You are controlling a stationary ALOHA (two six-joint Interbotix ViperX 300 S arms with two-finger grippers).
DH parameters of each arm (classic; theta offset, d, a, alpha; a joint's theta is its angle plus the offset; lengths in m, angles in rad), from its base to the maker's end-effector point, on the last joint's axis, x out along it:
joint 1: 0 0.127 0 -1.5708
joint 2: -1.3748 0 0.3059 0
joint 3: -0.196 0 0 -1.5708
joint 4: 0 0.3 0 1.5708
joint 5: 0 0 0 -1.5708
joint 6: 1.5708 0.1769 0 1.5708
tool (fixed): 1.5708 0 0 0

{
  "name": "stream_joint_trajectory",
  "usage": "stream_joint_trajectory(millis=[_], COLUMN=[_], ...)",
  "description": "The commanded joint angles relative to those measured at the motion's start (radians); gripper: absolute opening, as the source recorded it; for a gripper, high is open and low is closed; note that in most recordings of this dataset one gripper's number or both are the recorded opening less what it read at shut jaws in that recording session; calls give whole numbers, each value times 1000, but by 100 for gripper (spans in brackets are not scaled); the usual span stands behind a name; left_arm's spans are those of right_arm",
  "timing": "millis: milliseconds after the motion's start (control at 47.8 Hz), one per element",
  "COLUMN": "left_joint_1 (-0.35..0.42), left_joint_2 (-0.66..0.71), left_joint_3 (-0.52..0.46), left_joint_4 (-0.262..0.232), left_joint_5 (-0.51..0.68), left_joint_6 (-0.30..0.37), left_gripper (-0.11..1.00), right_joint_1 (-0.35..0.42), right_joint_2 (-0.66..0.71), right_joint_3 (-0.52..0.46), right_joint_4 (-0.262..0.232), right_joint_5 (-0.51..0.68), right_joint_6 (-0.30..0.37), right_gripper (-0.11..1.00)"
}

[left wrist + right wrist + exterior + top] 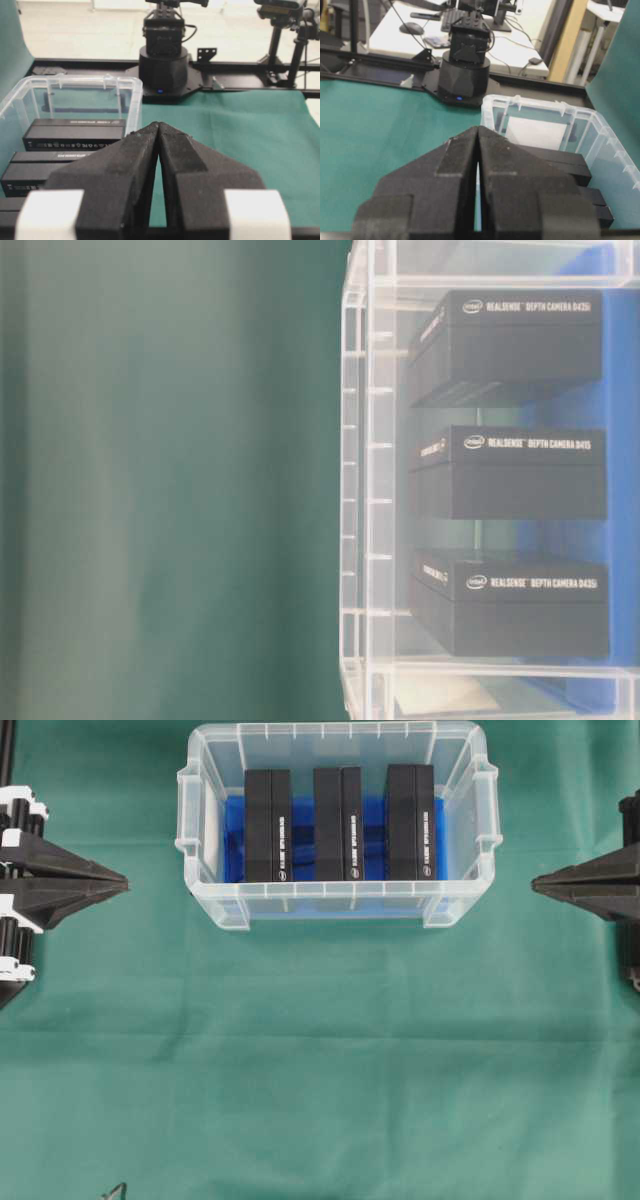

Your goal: Take the box out of the case with both arms.

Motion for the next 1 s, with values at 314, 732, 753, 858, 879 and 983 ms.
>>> stream_joint_trajectory(millis=[314,732,753,858,879,983], left_joint_1=[-6,-6,-6,-6,-6,-5], left_joint_2=[2,-6,-5,6,11,29], left_joint_3=[-51,-273,-290,-371,-394,-460], left_joint_4=[31,31,31,31,32,31], left_joint_5=[31,242,258,357,388,488], left_joint_6=[-5,-8,-8,-8,-8,-8], left_gripper=[0,0,0,0,0,0], right_joint_1=[3,3,3,3,3,3], right_joint_2=[-11,5,8,23,26,44], right_joint_3=[-81,-376,-391,-462,-474,-512], right_joint_4=[8,5,5,5,3,3], right_joint_5=[94,393,407,465,476,529], right_joint_6=[48,48,48,48,48,48], right_gripper=[-1,-1,-1,-1,-1,-1])
